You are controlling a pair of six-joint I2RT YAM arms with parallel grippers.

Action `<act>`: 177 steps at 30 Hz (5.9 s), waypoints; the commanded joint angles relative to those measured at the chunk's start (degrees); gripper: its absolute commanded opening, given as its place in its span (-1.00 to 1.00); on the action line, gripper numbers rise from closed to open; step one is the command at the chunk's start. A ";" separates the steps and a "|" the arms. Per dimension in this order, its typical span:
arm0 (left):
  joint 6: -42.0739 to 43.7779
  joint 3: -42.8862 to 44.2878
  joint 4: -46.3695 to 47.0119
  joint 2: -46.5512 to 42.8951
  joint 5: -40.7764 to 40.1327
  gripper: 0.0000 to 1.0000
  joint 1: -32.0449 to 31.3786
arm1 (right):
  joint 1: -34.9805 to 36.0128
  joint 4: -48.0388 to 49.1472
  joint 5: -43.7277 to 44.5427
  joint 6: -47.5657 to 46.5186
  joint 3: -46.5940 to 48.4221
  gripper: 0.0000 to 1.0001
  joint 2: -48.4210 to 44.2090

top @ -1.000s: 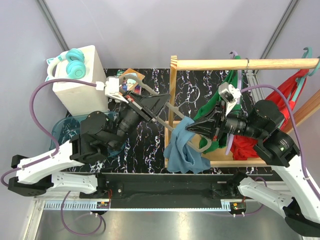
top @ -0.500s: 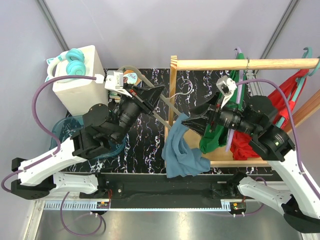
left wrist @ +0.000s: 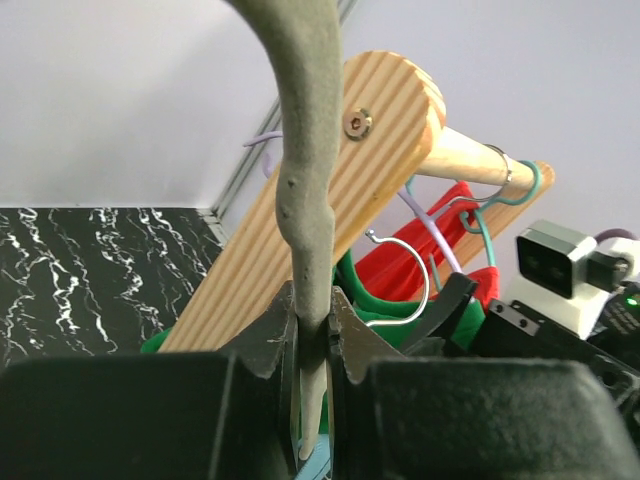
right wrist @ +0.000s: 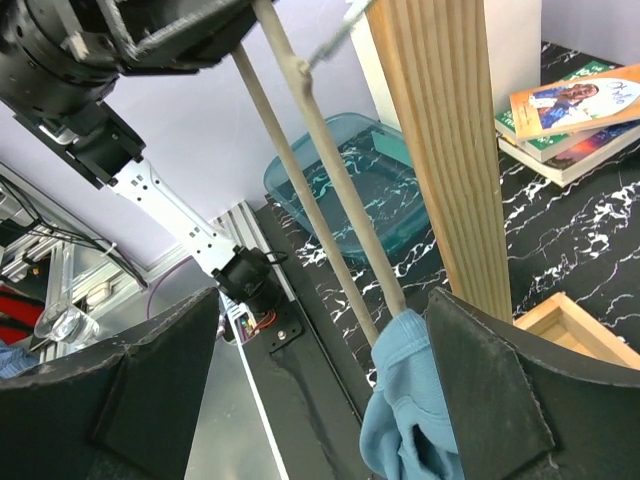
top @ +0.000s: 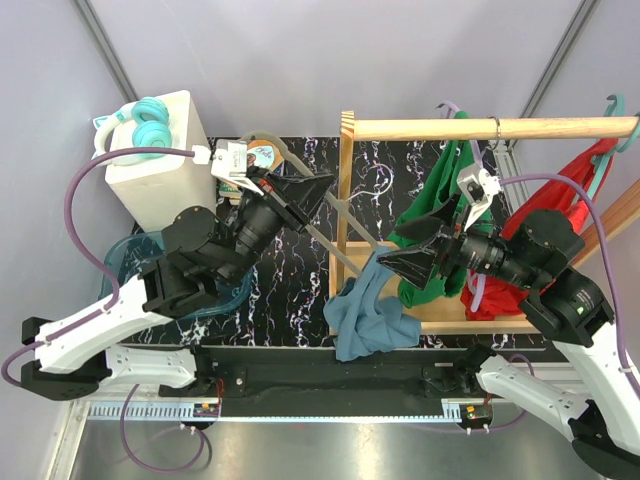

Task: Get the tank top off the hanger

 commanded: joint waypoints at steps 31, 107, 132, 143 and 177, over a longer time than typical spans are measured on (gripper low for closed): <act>17.84 20.83 -19.02 4.94 7.23 -1.00 0.22 | 0.06 -3.69 -1.34 0.30 -0.08 0.75 -0.21; -10.09 -21.60 -6.64 -19.84 17.78 0.59 -2.16 | 0.06 -57.90 17.11 -2.06 41.13 -1.00 -4.19; -8.42 -20.22 -7.96 -17.21 18.22 0.61 -2.07 | 0.06 -60.38 22.57 -2.33 38.50 -1.00 0.58; -4.46 -0.17 -5.68 0.36 16.73 0.61 -2.16 | 0.06 -60.11 22.65 -0.67 48.43 -1.00 10.77; -10.09 -25.29 -19.65 1.43 13.65 0.87 -3.04 | 0.06 -49.48 19.40 7.07 34.38 0.17 11.22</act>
